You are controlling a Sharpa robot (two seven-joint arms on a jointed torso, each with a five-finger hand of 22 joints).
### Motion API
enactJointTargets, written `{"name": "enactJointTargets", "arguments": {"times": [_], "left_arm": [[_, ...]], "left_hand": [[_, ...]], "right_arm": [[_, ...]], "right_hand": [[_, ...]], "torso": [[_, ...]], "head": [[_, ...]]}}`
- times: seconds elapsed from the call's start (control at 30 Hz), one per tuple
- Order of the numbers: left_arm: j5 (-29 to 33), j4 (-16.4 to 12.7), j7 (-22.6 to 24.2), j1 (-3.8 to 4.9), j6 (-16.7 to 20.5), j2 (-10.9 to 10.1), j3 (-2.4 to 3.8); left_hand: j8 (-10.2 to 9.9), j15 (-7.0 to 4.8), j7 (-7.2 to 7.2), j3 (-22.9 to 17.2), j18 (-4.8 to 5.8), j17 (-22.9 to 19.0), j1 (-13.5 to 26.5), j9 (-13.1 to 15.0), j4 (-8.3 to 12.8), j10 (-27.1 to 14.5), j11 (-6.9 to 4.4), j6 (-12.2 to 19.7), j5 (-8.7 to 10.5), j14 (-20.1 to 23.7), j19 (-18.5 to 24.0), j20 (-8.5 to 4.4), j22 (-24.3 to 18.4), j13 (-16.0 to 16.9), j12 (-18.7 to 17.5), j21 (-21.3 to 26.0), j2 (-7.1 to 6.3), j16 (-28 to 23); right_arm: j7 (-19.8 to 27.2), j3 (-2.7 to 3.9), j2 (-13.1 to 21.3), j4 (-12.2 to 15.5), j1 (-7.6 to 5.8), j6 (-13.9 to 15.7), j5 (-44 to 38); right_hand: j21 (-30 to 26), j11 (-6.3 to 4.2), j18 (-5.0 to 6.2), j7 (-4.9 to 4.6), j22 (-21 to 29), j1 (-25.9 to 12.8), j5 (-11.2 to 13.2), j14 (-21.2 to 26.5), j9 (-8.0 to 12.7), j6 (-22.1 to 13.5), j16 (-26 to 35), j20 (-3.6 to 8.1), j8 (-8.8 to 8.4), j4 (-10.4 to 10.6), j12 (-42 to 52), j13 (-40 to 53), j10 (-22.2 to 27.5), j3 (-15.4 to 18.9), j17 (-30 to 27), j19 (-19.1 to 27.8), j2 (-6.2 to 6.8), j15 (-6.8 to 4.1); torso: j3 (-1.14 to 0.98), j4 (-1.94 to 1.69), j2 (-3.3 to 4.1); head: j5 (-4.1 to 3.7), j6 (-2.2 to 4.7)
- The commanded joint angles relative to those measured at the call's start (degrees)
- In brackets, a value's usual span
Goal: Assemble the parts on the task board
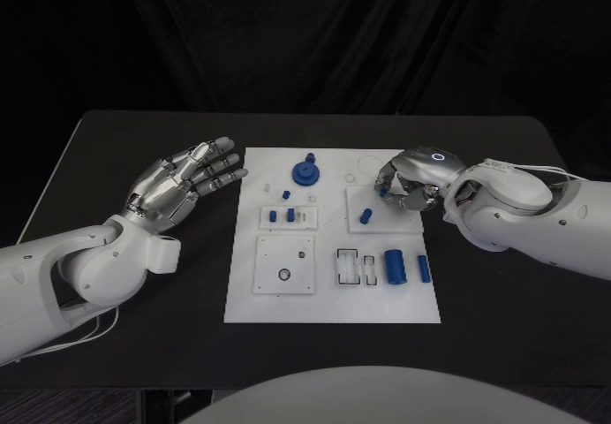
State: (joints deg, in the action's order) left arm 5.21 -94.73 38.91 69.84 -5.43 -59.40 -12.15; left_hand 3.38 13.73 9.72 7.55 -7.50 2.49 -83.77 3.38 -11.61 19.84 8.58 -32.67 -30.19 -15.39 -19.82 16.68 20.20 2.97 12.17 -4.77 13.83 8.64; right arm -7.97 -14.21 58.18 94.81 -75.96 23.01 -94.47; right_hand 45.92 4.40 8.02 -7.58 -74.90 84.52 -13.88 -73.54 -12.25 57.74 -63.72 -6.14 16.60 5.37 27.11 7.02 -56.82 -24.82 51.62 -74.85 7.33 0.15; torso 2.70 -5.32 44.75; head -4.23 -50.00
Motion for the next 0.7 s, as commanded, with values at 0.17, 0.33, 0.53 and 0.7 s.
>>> {"name": "enactJointTargets", "arguments": {"times": [0.17, 0.33, 0.53, 0.7], "left_arm": [[0.3, 0.1, 1.5, -0.1, -0.7, 0.2, 0.05], [0.3, 0.2, 1.4, -0.11, -0.7, 0.3, 0.05], [0.3, 0.4, 1.2, -0.11, -0.8, 0.4, 0.05], [0.3, 0.5, 1.0, -0.12, -0.9, 0.4, 0.05]], "left_hand": [[0.3, 0.19, 0.26, -0.6, 0.77, 0.0, -0.8, 0.0, 0.5, 0.2, 0.26, 0.0, -0.27, 0.0, -0.4, 0.03, -0.1, 0.1, 0.4, -0.3, -0.39, 0.3], [0.3, 0.26, 0.27, -1.8, 0.98, 0.0, -1.6, 0.0, 2.1, 0.0, 0.25, 0.0, 1.22, 0.2, -0.5, -0.01, -0.4, 0.1, 0.4, -0.3, -1.07, 0.6], [0.3, 0.25, 0.26, -1.8, 0.98, 0.0, -1.7, 0.0, 2.1, -0.1, 0.22, 0.1, 1.29, 0.2, -0.6, -0.01, -0.5, 0.0, 0.3, -0.3, -1.11, 0.6], [0.3, 0.25, 0.26, -1.9, 0.99, 0.0, -1.7, 0.0, 2.1, -0.2, 0.22, 0.1, 1.31, 0.3, -0.5, -0.01, -0.5, 0.0, 0.3, -0.3, -1.1, 0.6]], "right_arm": [[0.4, 0.05, 0.5, 1.5, -0.48, 3.6, 0.1], [0.1, 0.06, 1.1, 2.7, -1.03, 4.2, 0.1], [-0.2, 0.06, 2.3, 5.2, -1.57, 4.5, 0.1], [0.2, 0.05, 3.1, 8.1, -1.69, 5.4, 0.1]], "right_hand": [[0.6, -0.13, -0.45, 0.05, -5.1, 0.0, 0.3, -0.4, -0.2, 0.4, -0.5, 0.15, 0.21, 0.1, 0.1, 0.1, -0.6, 0.3, 0.4, -0.3, -0.46, -0.12], [0.6, -0.13, -0.46, 0.05, -5.1, 0.0, 0.3, -0.5, -0.2, 0.4, -0.5, 0.16, 0.21, 0.1, 0.0, 0.1, -0.6, 0.3, 0.4, -0.3, -0.46, -0.13], [0.8, -0.14, -0.48, 0.08, -5.1, -0.1, 0.4, -0.6, -0.3, 0.5, -0.6, 0.18, 0.23, 0.1, 0.0, 0.1, -0.6, 0.4, 0.6, -0.4, -0.45, -0.14], [1.2, -0.28, -0.54, 0.21, -5.2, -0.1, 0.3, -0.9, -0.6, 0.7, -1.0, 0.24, 0.34, 0.0, 0.0, 0.2, -0.9, 0.5, 1.1, -0.6, -0.45, -0.24]], "torso": [[0.02, 0.03, -0.01], [0.02, -0.02, -0.02], [0.08, -0.01, -0.06], [0.04, 0.02, -0.03]], "head": [[0.71, 0.0], [0.94, 0.0], [0.97, 0.0], [1.16, 0.0]]}}
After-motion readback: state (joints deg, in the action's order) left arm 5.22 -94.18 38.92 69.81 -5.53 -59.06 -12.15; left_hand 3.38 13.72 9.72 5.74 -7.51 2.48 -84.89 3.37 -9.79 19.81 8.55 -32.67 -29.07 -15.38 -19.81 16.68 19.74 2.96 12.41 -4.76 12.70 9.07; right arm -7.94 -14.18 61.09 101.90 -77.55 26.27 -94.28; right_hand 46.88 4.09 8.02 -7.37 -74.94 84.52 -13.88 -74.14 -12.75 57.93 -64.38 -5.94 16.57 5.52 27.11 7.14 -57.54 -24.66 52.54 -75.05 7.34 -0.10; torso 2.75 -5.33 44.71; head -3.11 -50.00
